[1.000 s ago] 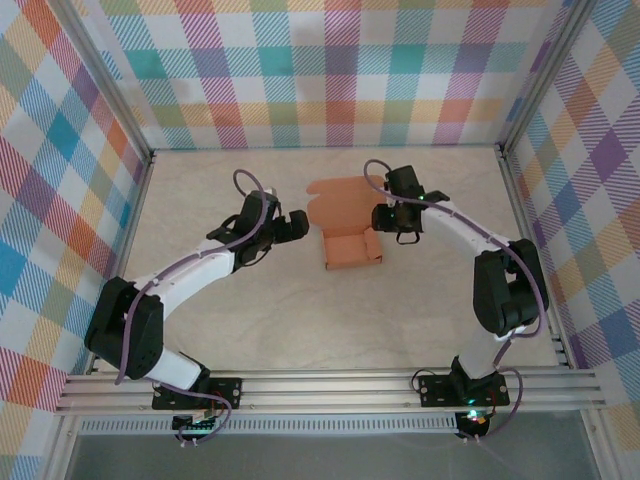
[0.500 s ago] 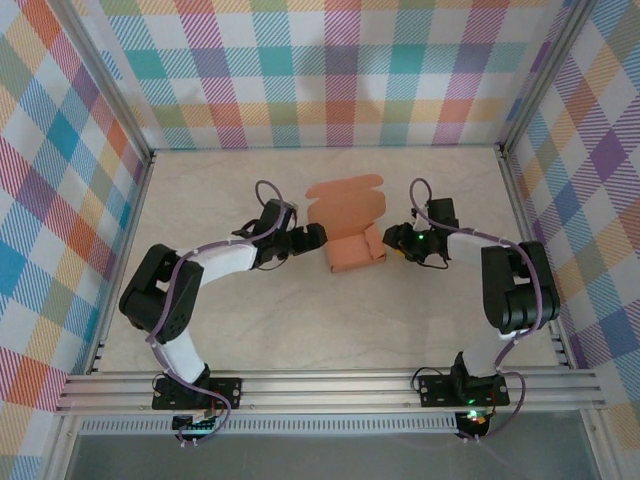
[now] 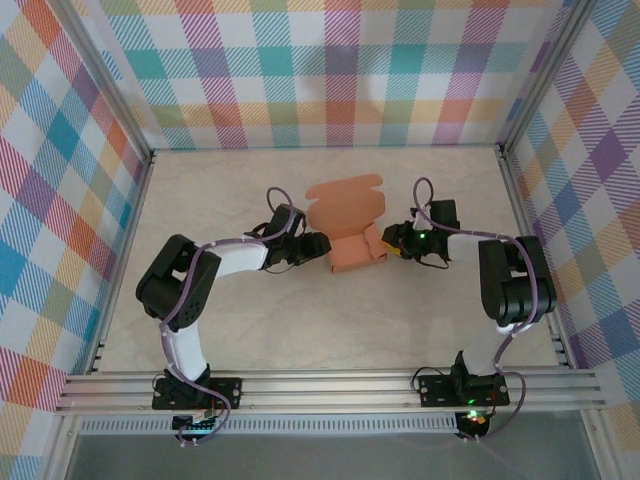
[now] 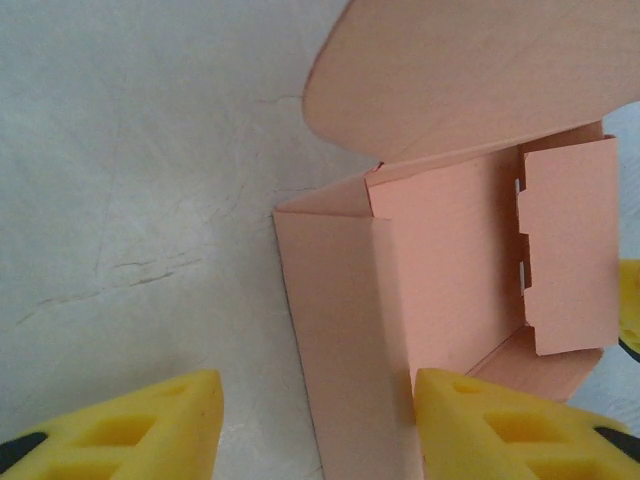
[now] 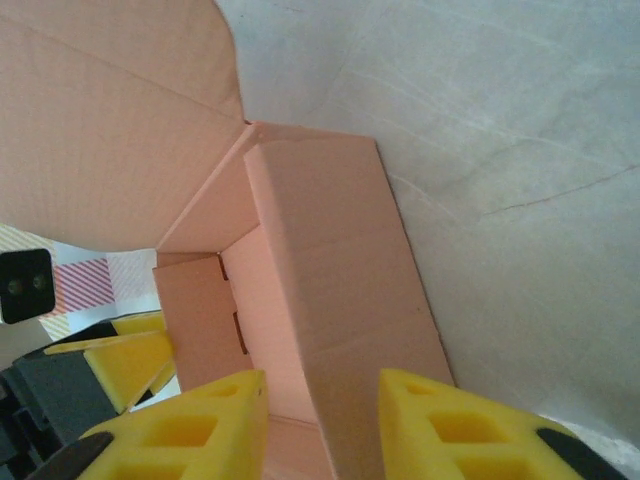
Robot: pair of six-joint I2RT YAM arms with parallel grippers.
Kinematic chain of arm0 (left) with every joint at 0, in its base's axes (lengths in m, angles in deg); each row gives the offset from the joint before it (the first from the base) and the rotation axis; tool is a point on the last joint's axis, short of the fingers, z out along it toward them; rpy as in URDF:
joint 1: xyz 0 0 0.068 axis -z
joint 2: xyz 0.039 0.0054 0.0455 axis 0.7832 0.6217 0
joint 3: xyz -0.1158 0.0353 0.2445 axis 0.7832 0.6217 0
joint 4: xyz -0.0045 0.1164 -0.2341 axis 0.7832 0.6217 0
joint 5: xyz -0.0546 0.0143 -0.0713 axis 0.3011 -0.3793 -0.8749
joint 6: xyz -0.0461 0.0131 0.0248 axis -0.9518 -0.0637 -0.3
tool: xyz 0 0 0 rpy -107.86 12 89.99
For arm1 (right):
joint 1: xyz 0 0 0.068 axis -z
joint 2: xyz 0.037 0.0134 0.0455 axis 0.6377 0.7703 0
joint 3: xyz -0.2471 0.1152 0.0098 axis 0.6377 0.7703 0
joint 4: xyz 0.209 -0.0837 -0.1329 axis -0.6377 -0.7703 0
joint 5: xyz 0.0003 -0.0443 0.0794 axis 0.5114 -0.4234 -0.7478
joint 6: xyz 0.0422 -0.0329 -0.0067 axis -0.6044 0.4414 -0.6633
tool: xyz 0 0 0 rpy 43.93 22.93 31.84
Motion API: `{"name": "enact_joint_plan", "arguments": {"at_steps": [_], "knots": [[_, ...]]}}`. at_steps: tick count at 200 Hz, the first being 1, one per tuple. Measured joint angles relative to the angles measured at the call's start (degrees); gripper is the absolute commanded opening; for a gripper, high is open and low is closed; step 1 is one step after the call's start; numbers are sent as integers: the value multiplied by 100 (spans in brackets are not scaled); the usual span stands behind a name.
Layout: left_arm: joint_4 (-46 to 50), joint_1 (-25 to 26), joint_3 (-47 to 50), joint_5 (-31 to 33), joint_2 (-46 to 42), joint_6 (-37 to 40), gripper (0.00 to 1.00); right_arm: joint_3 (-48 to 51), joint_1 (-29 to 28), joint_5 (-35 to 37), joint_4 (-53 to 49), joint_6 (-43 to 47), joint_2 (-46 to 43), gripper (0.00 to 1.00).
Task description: Fold the paper box
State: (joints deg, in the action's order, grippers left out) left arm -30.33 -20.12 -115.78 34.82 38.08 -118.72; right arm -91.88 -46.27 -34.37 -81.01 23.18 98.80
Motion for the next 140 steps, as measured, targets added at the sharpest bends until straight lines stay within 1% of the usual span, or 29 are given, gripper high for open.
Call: {"name": "enact_joint_plan", "arguments": {"at_steps": [30,59,87,106,130,140], "knots": [[70,-2,-72,13,7,83,50,90,-2,-136,160,-90,7,28],[151,-44,-94,24,7,201,50,570,-131,-175,391,-350,-155,28],[256,-57,-109,9,7,297,50,872,-452,-83,435,-546,-566,37],[326,-79,-111,-7,7,326,49,935,-535,68,367,-570,-815,46],[330,-94,-111,-26,7,328,48,927,-426,258,372,-579,-909,48],[326,-101,-111,-39,4,326,51,927,-361,319,372,-647,-907,47]]}}
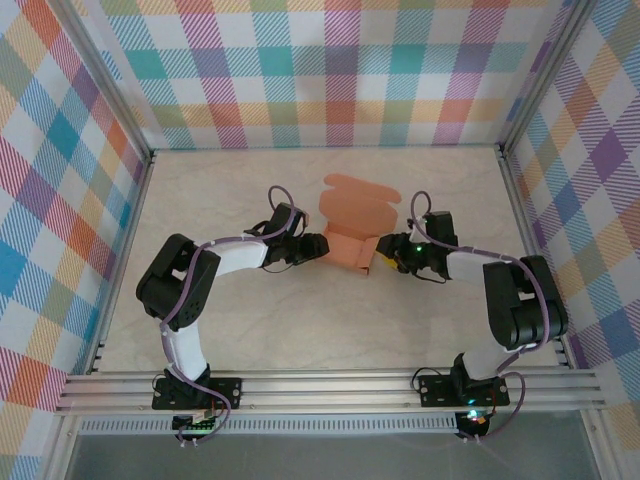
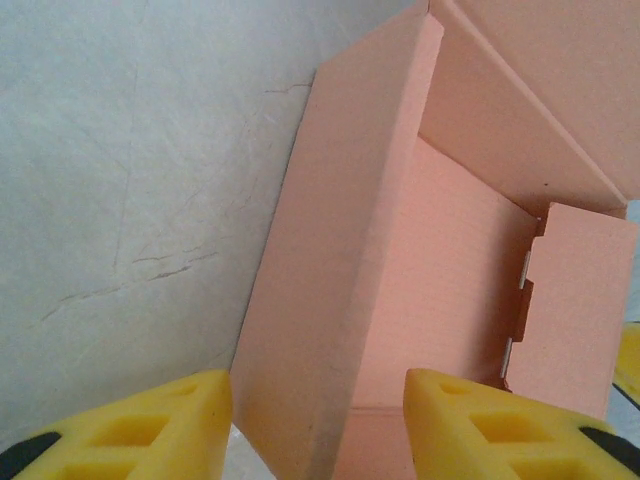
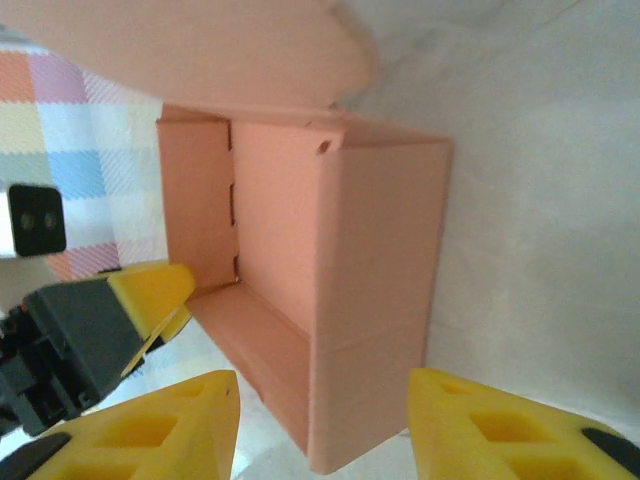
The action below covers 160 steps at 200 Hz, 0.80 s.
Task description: Fold the paper box
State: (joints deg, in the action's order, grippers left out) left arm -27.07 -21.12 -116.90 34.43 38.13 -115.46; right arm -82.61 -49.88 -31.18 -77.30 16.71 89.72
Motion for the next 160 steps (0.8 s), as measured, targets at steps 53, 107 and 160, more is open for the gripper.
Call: {"name": "enact_joint_plan", "arguments": {"at_steps": [53,107,160], "knots": [[0,-111,-138,-24,-2,146,56,-37,109,-11,372,-284,330,42],[-153,-247,-391,-201,164,157,43,-74,109,-313,732,-463,748,37],[-173,-247,-391,-459,363,120,36,-155,107,-522,964,-485,973,36]]}}
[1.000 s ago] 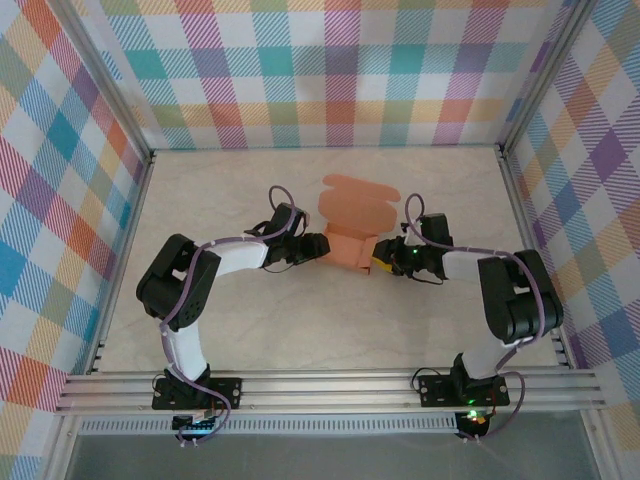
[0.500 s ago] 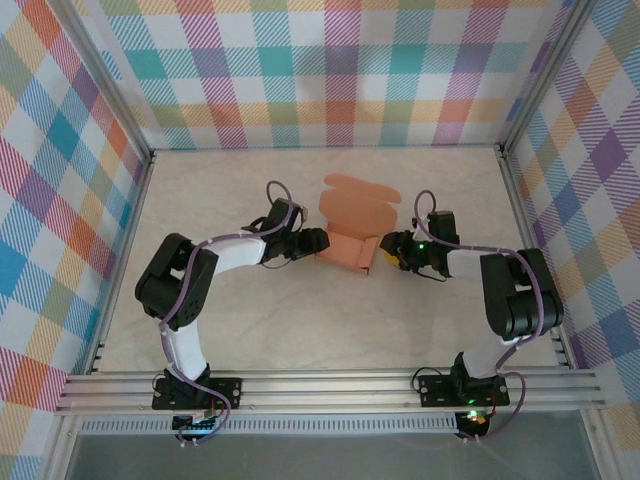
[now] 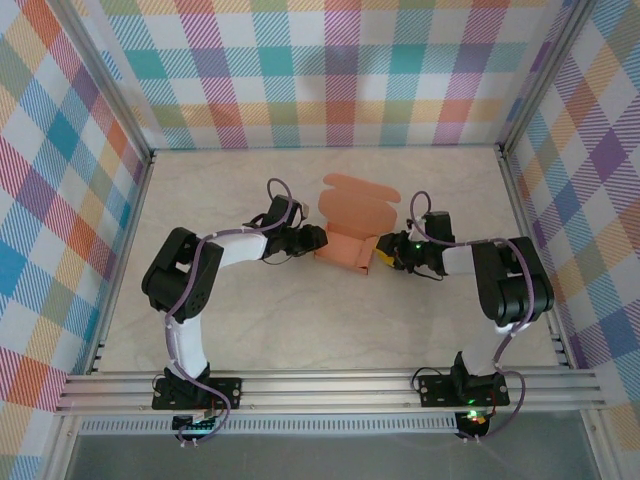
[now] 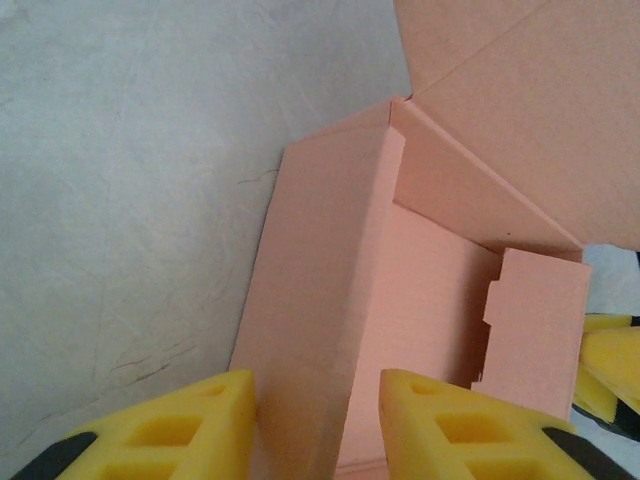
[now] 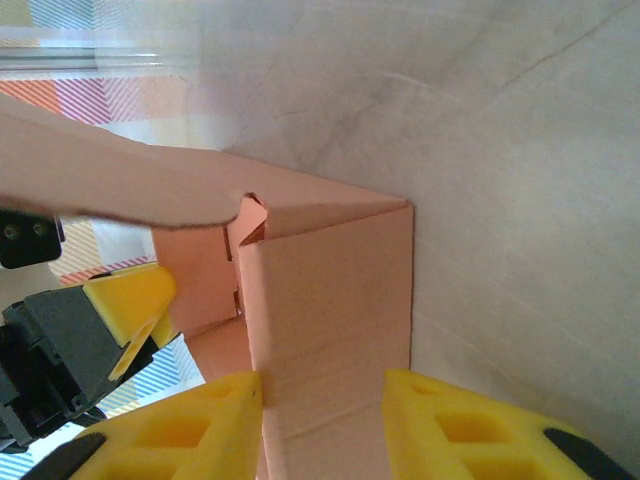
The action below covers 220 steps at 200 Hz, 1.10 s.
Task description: Fold the paper box
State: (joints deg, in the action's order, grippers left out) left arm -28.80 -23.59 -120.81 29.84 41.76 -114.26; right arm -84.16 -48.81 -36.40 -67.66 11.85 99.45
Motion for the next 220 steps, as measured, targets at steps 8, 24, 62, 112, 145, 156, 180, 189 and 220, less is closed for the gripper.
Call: {"name": "enact_joint_plan", "arguments": {"at_steps": [8,24,62,112,145,156,180,189,220], "knots": [[-2,0,0,-13,0,-2,33,-11,0,-44,35,0,42,36],[0,0,0,-20,0,-20,31,-11,0,-101,142,-2,92,36],[-2,0,0,-66,20,-50,31,-46,0,-92,85,46,114,36],[-4,2,0,-111,48,-116,30,-258,-81,90,-326,328,114,36],[-68,0,0,-122,72,-149,25,-337,-225,531,-546,555,0,36],[-87,0,0,-122,74,-149,25,-382,-295,782,-667,667,-66,36],[-109,2,2,-125,83,-151,25,-474,-446,1290,-896,855,-186,35],[-129,2,2,-127,92,-151,25,-494,-490,1443,-957,920,-221,35],[-136,2,2,-151,96,-168,25,-527,-579,1711,-1027,1078,-278,36]]}}
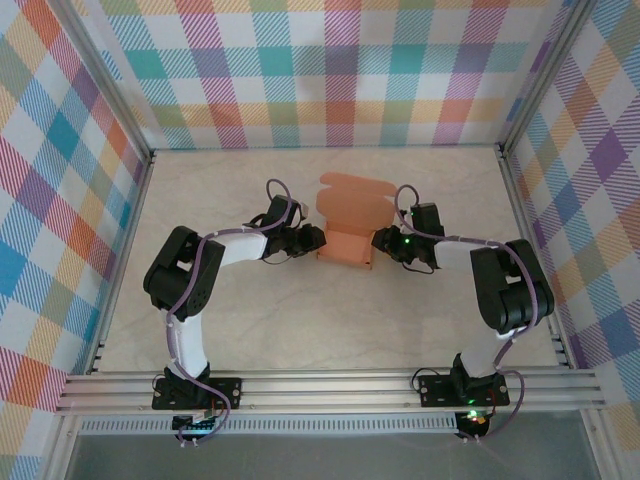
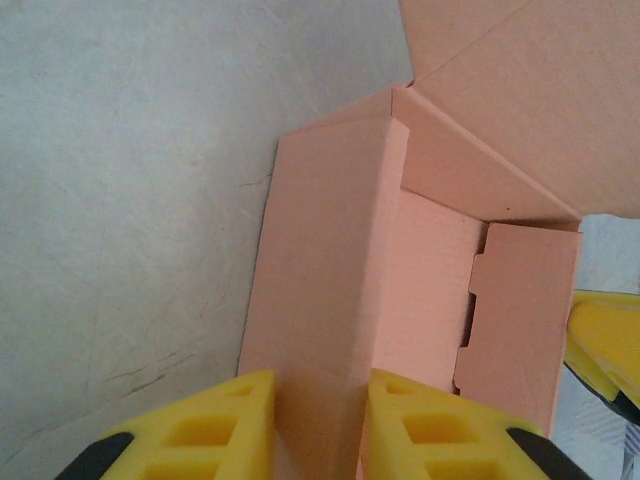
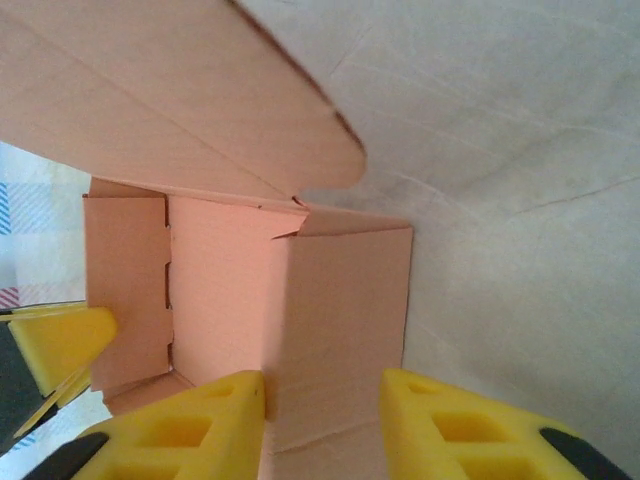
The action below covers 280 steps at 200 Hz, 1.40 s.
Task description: Fold the paper box
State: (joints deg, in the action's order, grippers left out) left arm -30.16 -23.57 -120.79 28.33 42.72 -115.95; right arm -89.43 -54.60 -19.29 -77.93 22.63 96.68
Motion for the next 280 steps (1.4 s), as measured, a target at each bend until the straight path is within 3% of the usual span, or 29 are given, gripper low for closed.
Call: {"name": "enact_joint_plan", "arguments": {"at_steps": [132,201,280], "knots": [[-122,0,7,-35,42,-90,24,229,-63,37,748,350,63,38],[-164,20,7,-79,63,-107,24,256,-68,-39,914,369,249,32],[-166,22,7,-83,63,-107,24,-356,-256,505,-326,680,236,32]]}}
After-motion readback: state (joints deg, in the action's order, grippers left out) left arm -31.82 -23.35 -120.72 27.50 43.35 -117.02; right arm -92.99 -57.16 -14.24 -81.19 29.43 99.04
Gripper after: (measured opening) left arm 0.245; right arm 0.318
